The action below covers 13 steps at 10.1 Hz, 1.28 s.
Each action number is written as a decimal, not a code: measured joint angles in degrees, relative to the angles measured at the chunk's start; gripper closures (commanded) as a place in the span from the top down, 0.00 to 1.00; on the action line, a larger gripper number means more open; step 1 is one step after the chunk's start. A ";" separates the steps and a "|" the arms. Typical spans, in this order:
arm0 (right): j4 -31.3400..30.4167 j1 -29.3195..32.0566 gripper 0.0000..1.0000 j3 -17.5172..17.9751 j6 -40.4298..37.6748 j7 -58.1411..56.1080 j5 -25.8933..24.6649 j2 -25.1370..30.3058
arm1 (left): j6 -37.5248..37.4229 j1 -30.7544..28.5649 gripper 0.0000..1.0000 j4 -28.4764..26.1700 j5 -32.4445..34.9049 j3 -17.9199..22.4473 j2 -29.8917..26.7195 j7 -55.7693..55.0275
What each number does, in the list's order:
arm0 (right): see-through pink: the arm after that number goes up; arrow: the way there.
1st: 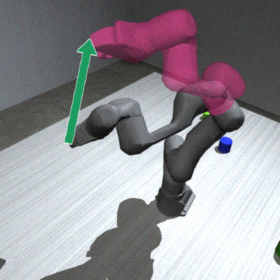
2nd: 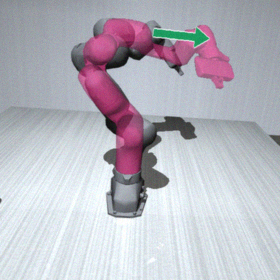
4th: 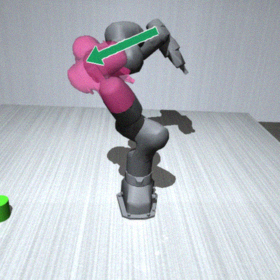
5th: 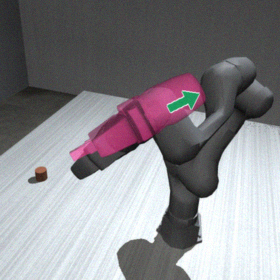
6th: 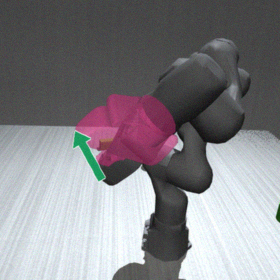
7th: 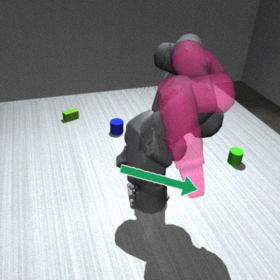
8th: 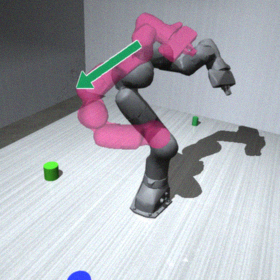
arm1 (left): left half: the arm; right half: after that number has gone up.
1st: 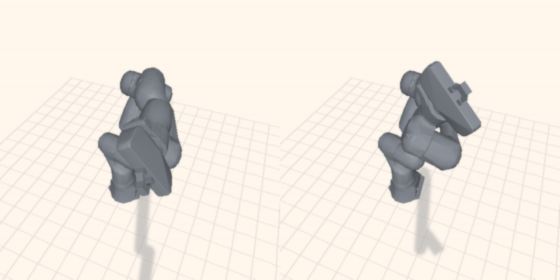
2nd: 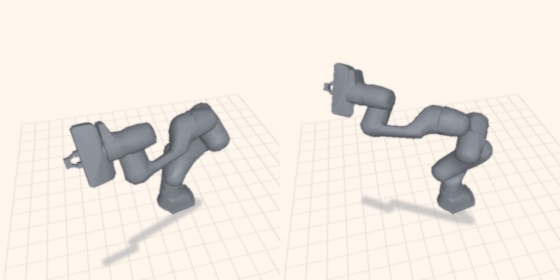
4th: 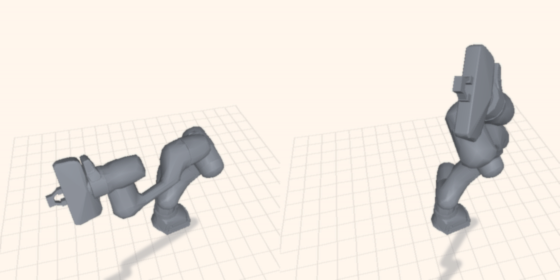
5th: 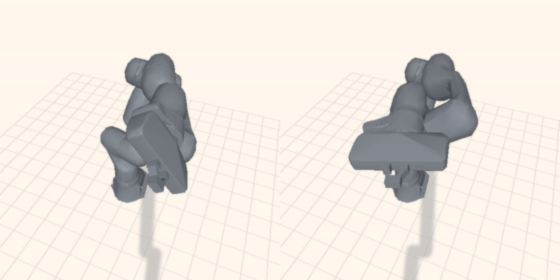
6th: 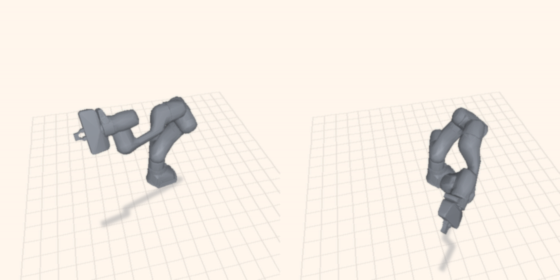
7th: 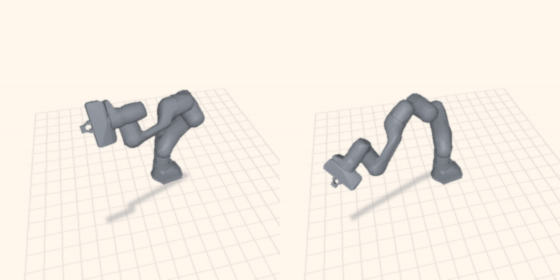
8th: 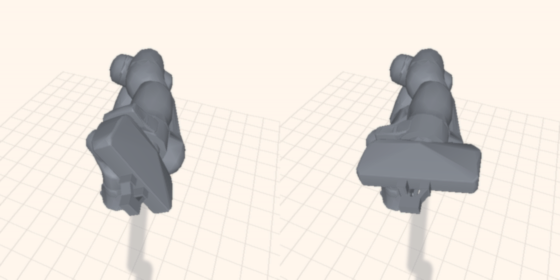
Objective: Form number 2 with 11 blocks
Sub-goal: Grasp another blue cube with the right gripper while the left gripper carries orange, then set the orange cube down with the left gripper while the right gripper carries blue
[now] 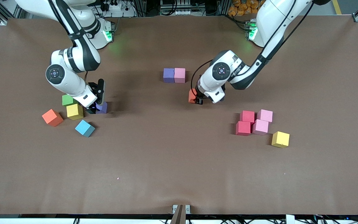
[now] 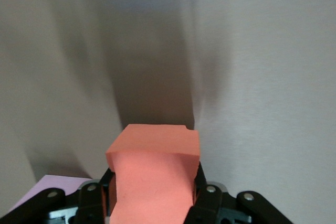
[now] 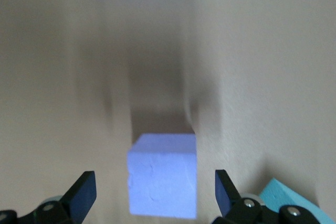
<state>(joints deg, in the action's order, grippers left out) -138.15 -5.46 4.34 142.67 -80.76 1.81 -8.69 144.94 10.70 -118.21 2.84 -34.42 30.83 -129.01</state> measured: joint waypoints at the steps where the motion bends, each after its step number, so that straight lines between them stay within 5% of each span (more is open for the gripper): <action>1: -0.26 0.06 1.00 -0.64 0.81 -0.25 -0.36 -0.71 | 0.00 1.42 0.49 -0.91 0.00 -0.08 -0.55 -1.81; 11: -1.11 0.27 1.00 -1.09 6.21 -0.69 -0.64 -5.52 | -6.36 8.10 0.49 -4.99 3.83 -0.10 -5.60 -14.37; 13: -1.24 0.28 0.84 -1.10 8.47 -0.76 -0.64 -6.57 | -6.36 8.49 0.49 -4.97 3.93 -0.10 -5.60 -16.15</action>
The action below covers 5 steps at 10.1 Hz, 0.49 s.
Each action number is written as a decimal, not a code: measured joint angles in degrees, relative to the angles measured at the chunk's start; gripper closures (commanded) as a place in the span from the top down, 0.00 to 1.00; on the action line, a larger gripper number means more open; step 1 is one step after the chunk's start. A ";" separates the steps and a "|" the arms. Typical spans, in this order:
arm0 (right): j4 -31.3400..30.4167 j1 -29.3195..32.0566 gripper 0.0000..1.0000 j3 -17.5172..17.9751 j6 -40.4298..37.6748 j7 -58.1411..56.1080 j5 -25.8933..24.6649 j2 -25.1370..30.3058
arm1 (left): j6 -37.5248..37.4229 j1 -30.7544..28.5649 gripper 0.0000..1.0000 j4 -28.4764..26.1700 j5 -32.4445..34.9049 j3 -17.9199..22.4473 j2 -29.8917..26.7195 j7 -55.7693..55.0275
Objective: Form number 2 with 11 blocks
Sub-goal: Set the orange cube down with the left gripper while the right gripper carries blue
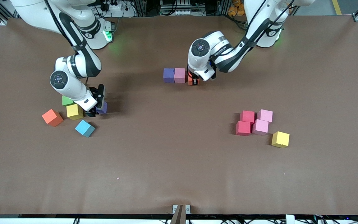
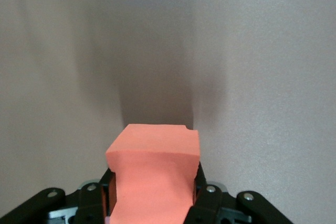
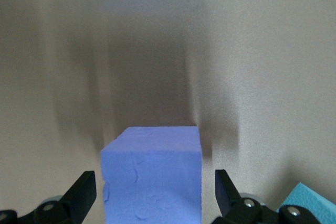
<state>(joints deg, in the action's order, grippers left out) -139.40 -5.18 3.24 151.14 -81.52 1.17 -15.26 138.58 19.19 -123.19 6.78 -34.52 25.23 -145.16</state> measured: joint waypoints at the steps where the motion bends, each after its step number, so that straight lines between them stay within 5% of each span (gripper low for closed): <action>1: 0.00 0.00 0.70 0.00 0.39 -0.01 0.00 -0.37 | 0.02 0.15 0.49 0.03 0.10 0.02 0.00 -0.47; 3: 0.00 0.00 0.43 0.00 0.65 -0.05 0.00 -0.43 | 0.17 0.86 0.49 0.07 3.26 0.02 0.01 -4.34; 5: 0.02 0.00 0.30 0.00 0.73 -0.06 0.00 -0.37 | 0.29 1.10 0.49 0.10 5.94 0.03 0.26 -7.27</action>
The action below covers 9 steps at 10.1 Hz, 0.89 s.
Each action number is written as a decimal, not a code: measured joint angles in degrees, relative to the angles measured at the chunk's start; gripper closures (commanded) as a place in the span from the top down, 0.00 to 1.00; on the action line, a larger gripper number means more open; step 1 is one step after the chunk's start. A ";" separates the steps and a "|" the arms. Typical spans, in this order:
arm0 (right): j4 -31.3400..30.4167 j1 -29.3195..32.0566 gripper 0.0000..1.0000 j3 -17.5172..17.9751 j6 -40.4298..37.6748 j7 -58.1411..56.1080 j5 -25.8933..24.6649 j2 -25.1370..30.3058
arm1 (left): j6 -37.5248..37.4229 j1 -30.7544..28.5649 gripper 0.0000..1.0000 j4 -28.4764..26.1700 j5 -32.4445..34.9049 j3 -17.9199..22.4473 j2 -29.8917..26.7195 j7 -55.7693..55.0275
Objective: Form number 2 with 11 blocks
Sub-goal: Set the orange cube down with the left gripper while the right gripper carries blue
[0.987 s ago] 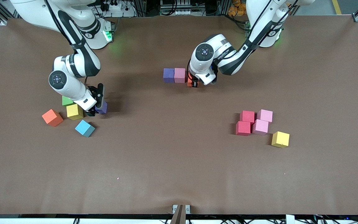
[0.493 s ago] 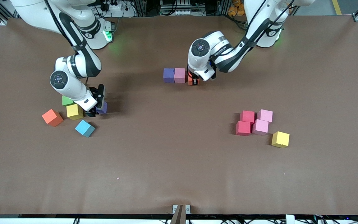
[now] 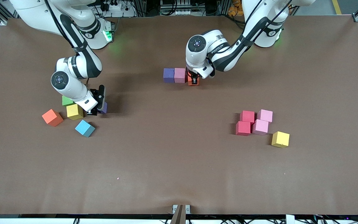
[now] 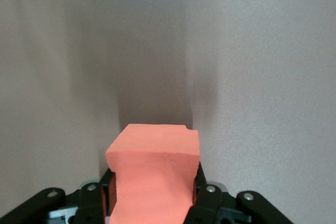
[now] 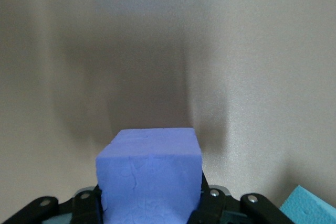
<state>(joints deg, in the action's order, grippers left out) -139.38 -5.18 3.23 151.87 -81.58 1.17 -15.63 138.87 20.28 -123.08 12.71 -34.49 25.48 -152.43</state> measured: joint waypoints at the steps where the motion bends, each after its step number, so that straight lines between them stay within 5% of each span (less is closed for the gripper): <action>1: 0.01 0.00 0.24 0.03 0.06 -0.01 0.00 0.00 | 0.26 0.00 0.49 0.01 0.07 0.06 0.15 -0.09; 9: 0.83 -2.19 0.26 1.03 0.23 10.47 0.08 3.56 | 3.91 1.01 0.49 -0.28 0.07 0.08 1.61 -0.46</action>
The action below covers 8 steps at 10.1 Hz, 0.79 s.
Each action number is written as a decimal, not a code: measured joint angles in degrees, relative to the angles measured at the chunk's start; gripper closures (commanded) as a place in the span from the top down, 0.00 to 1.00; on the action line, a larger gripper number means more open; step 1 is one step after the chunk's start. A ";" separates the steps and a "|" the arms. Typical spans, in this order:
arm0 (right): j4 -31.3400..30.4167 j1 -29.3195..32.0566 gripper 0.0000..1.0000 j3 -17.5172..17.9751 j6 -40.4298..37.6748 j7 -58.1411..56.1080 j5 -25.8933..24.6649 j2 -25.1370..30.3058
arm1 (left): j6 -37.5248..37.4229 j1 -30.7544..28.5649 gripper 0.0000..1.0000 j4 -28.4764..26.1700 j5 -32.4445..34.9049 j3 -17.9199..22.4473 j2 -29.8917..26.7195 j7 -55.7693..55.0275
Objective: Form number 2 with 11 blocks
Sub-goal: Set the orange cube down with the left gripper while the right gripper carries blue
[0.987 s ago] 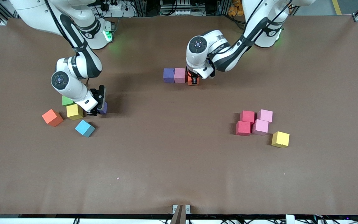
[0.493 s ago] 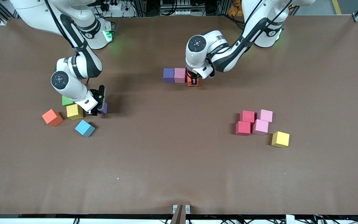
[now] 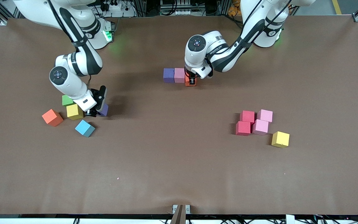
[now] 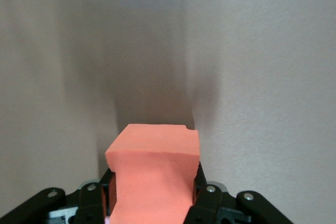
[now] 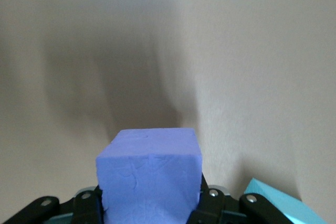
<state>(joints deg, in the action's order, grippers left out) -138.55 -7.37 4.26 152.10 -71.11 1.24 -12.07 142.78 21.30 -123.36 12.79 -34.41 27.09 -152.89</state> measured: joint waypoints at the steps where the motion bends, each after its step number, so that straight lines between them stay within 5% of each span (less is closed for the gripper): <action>1: 0.00 -1.21 0.26 0.07 0.04 2.93 0.00 0.12 | 0.13 0.29 0.49 -0.16 0.00 0.00 0.27 -0.06; 5: -0.01 -2.61 0.26 0.11 0.00 7.45 0.00 0.14 | 1.65 0.69 0.51 -1.34 0.00 0.00 0.29 -0.06; 7: -0.01 -3.42 0.26 0.12 -0.09 9.08 0.00 0.14 | 1.80 1.08 1.00 -1.37 0.11 -0.01 0.30 -0.06; 8: -0.02 -4.07 0.26 0.13 -0.35 10.32 0.00 0.15 | 1.97 1.44 1.00 -1.44 0.11 -0.01 0.30 -0.06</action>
<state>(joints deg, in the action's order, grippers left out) -138.57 -11.44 4.39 151.76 -60.79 1.25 -11.92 144.75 22.74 -124.80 12.90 -34.42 27.39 -152.95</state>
